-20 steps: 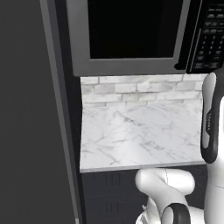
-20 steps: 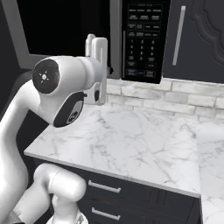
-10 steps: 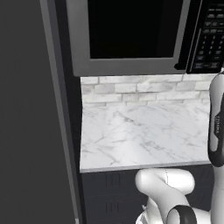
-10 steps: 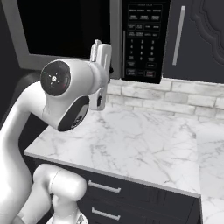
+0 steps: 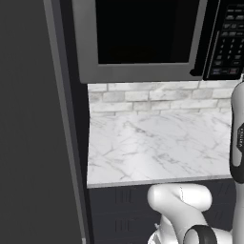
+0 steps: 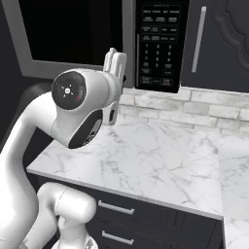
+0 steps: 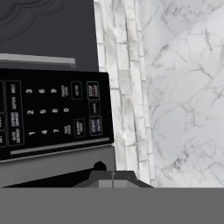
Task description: Transport the fish from the fridge to the microwave and turn on the microwave.
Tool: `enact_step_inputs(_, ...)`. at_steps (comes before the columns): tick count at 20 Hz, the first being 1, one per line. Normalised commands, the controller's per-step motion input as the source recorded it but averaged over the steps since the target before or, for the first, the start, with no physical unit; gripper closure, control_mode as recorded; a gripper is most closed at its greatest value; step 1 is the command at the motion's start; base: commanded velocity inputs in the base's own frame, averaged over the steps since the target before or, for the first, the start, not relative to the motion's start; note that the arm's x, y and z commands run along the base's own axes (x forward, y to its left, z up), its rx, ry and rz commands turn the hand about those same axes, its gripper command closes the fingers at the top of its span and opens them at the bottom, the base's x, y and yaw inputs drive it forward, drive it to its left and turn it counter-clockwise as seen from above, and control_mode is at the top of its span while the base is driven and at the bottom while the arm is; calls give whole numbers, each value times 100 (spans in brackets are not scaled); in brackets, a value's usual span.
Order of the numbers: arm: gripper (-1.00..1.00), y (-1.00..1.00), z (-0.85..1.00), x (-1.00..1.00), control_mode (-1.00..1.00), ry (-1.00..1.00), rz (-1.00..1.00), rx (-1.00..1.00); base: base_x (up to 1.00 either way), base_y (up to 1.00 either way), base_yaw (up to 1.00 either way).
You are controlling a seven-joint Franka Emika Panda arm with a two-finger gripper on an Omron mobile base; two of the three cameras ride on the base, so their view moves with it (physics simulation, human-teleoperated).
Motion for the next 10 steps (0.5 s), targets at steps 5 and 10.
enact_step_inputs(5, 100, 0, 0, 0, -100, -8, 5, 6, 0, 0, 0)
enact_step_inputs(10, 100, 0, 0, 0, -100, -14, 7, 6, 0, 0, 0)
